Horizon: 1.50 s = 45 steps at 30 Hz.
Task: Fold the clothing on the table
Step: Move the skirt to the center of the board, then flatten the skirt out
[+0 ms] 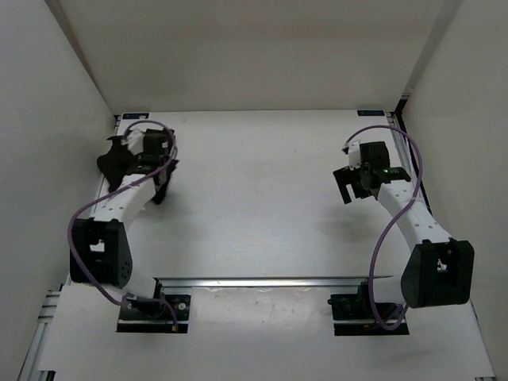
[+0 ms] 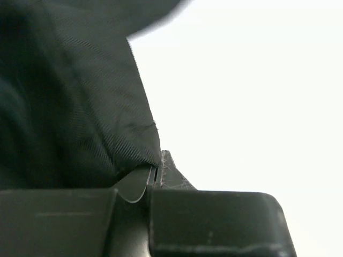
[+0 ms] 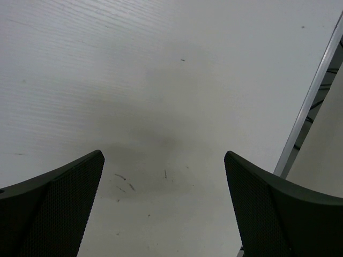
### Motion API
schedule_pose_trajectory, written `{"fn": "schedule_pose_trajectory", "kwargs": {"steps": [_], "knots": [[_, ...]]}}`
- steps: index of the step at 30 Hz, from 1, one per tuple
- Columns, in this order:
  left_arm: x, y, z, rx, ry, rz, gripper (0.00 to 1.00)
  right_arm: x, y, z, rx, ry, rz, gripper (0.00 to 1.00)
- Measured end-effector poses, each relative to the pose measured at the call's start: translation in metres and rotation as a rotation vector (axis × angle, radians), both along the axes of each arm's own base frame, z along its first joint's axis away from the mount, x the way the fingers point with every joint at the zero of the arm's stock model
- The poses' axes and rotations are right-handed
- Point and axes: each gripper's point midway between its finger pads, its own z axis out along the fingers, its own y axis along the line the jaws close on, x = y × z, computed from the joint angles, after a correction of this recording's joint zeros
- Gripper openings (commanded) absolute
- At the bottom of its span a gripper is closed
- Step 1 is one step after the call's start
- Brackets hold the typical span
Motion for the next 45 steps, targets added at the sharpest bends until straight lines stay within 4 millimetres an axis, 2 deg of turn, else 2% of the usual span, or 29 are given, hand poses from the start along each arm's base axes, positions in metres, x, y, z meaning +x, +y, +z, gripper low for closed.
{"fn": "schedule_pose_trajectory", "kwargs": {"steps": [3,5,6,7,8,10,11,13,15,18,20,22,24,25,27,28,30,33,35,37,40,45], "knots": [[0.026,-0.085,0.014,-0.103,-0.063,-0.188,0.0,0.0,-0.007,-0.006,0.019,-0.014,-0.018,0.97],[0.034,-0.146,0.016,-0.174,-0.1,-0.316,0.11,0.0,-0.009,-0.011,0.033,-0.025,-0.02,0.98],[0.034,-0.173,0.013,-0.202,-0.101,-0.378,0.41,-0.001,-0.009,-0.013,0.036,-0.031,-0.019,0.98],[0.03,-0.211,0.007,-0.23,-0.094,-0.47,0.83,-0.001,-0.009,-0.015,0.039,-0.036,-0.014,0.98],[0.022,-0.244,-0.002,-0.257,-0.077,-0.556,0.98,-0.001,-0.007,-0.016,0.042,-0.038,-0.007,0.98],[-0.001,-0.3,-0.019,-0.294,-0.021,-0.707,0.99,0.0,-0.002,-0.018,0.05,-0.045,0.015,0.98],[-0.014,-0.32,-0.027,-0.294,0.011,-0.779,0.99,0.0,0.001,-0.019,0.055,-0.052,0.026,0.99],[-0.036,-0.34,-0.033,-0.268,0.068,-0.892,0.98,-0.002,0.008,-0.02,0.071,-0.066,0.052,1.0],[-0.038,-0.344,-0.018,-0.233,0.062,-0.945,0.99,-0.007,0.015,-0.02,0.087,-0.083,0.088,0.99],[-0.027,-0.343,0.034,-0.145,-0.046,-0.992,0.99,-0.012,0.027,-0.017,0.122,-0.109,0.142,0.99],[-0.024,-0.332,0.073,-0.071,-0.137,-0.986,0.99,-0.01,0.034,-0.01,0.166,-0.133,0.172,0.99],[-0.031,-0.312,0.112,-0.026,-0.218,-0.958,0.98,-0.006,0.039,-0.004,0.217,-0.146,0.181,0.99],[-0.044,-0.288,0.128,-0.036,-0.253,-0.936,0.99,0.004,0.042,0.002,0.28,-0.139,0.171,0.99],[-0.048,-0.274,0.126,-0.04,-0.243,-0.917,0.98,0.009,0.042,0.003,0.295,-0.137,0.166,0.99],[-0.052,-0.251,0.103,-0.021,-0.173,-0.885,0.98,0.023,0.043,0.005,0.345,-0.118,0.144,0.99],[-0.055,-0.243,0.084,0.004,-0.116,-0.877,0.99,0.027,0.044,0.005,0.362,-0.108,0.139,0.99],[-0.07,-0.241,0.037,0.05,0.03,-0.912,0.99,0.037,0.047,0.003,0.395,-0.087,0.137,0.99],[-0.112,-0.24,-0.036,0.059,0.259,-0.996,0.98,0.048,0.057,0.001,0.446,-0.036,0.154,0.99],[-0.144,-0.229,-0.071,0.043,0.39,-1.02,0.98,0.059,0.069,0.006,0.512,-0.017,0.181,0.99],[-0.163,-0.217,-0.087,0.029,0.451,-1.004,0.99,0.072,0.081,0.014,0.598,0.001,0.197,0.99],[-0.169,-0.21,-0.085,0.004,0.435,-0.974,0.98,0.088,0.098,0.017,0.729,0.047,0.203,0.98],[-0.168,-0.197,-0.072,-0.035,0.366,-0.921,0.99,0.11,0.115,-0.008,0.844,0.16,0.163,0.99]]}}
